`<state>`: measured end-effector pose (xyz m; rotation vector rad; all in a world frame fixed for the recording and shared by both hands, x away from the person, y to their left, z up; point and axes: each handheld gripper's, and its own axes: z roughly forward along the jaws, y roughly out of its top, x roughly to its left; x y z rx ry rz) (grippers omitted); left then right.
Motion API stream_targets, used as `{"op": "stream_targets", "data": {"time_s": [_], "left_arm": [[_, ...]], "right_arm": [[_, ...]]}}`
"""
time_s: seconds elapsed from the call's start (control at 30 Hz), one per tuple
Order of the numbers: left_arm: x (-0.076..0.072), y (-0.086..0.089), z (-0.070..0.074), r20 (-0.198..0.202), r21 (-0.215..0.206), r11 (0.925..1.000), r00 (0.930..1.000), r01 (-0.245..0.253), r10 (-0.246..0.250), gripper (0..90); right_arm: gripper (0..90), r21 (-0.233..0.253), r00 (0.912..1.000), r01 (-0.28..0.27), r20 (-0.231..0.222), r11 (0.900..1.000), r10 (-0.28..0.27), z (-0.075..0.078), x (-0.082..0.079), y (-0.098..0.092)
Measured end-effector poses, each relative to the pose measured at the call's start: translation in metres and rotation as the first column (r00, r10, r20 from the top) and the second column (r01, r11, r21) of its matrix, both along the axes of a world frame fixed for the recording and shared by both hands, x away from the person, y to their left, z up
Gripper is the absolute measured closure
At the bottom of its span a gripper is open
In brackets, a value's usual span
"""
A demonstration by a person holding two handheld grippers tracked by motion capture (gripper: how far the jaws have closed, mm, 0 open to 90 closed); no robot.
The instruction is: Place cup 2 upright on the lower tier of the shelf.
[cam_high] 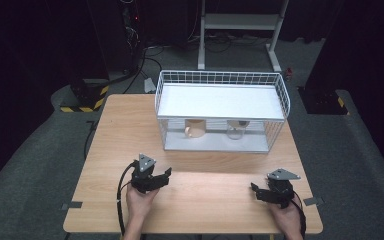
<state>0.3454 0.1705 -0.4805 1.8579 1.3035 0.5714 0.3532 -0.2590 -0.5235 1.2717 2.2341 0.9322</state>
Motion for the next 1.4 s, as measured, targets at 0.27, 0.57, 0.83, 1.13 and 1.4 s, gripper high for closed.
{"op": "stream_targets", "data": {"time_s": [0.27, 0.57, 0.83, 1.13, 1.4], "left_arm": [[-0.003, -0.001, -0.007, -0.007, 0.029, 0.9996, 1.0000, -0.006, 0.006, 29.4], [-0.006, 0.001, -0.016, -0.019, 0.034, 0.9992, 0.9996, -0.022, 0.023, 29.3], [-0.006, 0.001, -0.025, -0.028, 0.069, 0.9970, 0.9989, -0.035, 0.037, 29.3], [-0.005, 0.005, -0.034, -0.041, 0.080, 0.9953, 0.9975, -0.055, 0.058, 29.3], [-0.004, 0.010, -0.039, -0.045, 0.091, 0.9927, 0.9955, -0.079, 0.084, 29.5]], "right_arm": [[24.7, 0.000, 1.0000, 0.000, 0.000, 1.000, 0.000, 0.000, 0.000, 0.000], [24.6, 0.000, 1.0000, -0.001, 0.001, 1.000, 0.001, 0.000, 0.000, 0.000], [24.7, -0.001, 1.0000, -0.002, 0.001, 1.000, 0.002, 0.000, 0.000, 0.000], [24.6, 0.001, 1.0000, 0.000, -0.001, 1.000, 0.000, 0.000, 0.000, 0.000], [24.7, 0.001, 1.0000, 0.002, -0.002, 1.000, -0.002, 0.000, 0.000, 0.000]]}}
